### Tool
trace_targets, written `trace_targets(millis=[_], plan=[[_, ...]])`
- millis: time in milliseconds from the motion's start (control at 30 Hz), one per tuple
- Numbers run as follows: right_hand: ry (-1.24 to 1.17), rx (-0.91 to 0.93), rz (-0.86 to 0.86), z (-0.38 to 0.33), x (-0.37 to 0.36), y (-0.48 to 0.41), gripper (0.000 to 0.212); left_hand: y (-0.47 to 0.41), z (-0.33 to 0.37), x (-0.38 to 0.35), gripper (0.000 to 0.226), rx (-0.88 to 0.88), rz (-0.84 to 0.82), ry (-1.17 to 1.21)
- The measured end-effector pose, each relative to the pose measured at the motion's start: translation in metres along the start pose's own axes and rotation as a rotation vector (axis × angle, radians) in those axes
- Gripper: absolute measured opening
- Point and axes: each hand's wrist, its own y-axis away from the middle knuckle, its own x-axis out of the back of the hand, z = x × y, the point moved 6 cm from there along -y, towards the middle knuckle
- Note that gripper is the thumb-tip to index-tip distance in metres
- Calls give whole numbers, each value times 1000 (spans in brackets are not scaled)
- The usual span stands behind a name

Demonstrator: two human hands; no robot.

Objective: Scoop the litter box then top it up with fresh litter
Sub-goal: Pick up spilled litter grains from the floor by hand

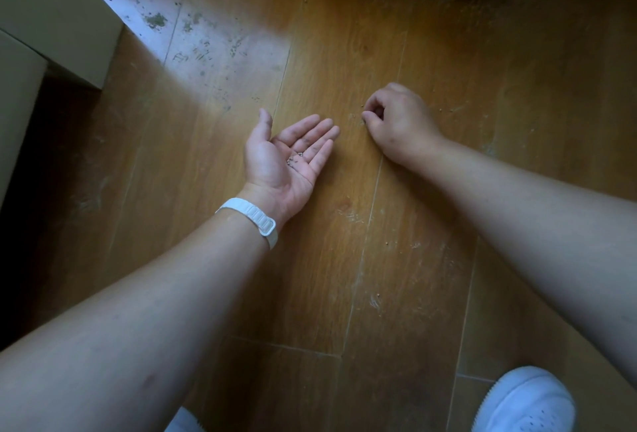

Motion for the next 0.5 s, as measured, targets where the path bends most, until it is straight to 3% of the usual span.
trace_targets(millis=[233, 500], plan=[[3, 18, -44, -9, 6, 1, 15, 2, -1, -1, 77, 3, -9, -4], [-392, 153, 70, -86, 19, 55, 4, 9, -6, -13, 75, -1, -42, 149]])
